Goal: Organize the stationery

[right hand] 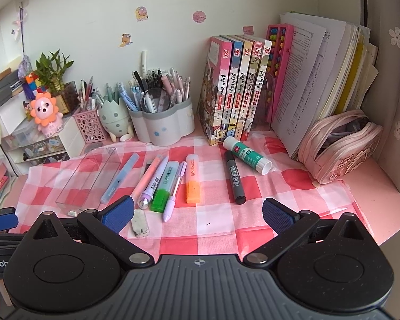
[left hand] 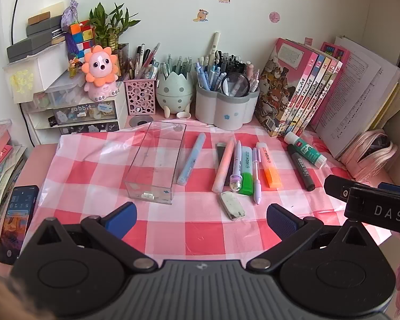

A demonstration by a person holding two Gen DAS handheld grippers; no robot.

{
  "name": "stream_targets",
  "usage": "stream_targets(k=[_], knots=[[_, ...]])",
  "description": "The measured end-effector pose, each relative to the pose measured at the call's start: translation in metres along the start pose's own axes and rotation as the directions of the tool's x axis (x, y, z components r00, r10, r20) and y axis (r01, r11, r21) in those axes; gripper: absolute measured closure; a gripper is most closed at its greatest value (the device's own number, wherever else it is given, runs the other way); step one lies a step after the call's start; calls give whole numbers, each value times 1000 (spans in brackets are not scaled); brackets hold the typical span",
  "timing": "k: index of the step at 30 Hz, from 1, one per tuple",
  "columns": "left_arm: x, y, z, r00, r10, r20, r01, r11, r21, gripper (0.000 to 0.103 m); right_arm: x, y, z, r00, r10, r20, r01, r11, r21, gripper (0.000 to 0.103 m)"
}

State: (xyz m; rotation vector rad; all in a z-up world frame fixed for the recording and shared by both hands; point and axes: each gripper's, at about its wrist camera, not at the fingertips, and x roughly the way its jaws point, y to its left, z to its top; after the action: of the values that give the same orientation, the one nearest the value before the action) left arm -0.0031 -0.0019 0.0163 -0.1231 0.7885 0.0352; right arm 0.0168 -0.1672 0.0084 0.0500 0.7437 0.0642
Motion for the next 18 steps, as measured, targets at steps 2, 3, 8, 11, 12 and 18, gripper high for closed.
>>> stream_targets(k=[2, 3, 8, 11, 12, 18], knots=[[1, 0, 1, 1000, 1, 0, -1, 1000, -1, 22, 1, -1, 0, 1000, 4, -3, -4, 1000, 0, 5], [1, 1, 0, 1000, 0, 0, 0, 1000, 0, 22, 2, -1, 0, 1000, 5, -5, -5, 1000, 0, 5], [7, 3, 0, 1000, 5, -4, -5, 1000, -1, 22, 5, -5, 0, 1000, 11, -4, -11, 1000, 5, 5], [13, 6, -1, 1000, 7, 7, -7, 1000, 2, 22, 11, -5, -1, 1000, 10, 2, -10, 1000, 6, 5], [16, 7, -2, 1000, 10, 17, -11, 1000, 7, 22, 13, -5, -1, 1000, 8, 3, -8, 1000, 5, 5], [45, 25, -8, 1000, 29, 5, -29, 999, 17, 22, 35, -9, -9, 1000, 12, 12, -12, 1000, 8, 5]])
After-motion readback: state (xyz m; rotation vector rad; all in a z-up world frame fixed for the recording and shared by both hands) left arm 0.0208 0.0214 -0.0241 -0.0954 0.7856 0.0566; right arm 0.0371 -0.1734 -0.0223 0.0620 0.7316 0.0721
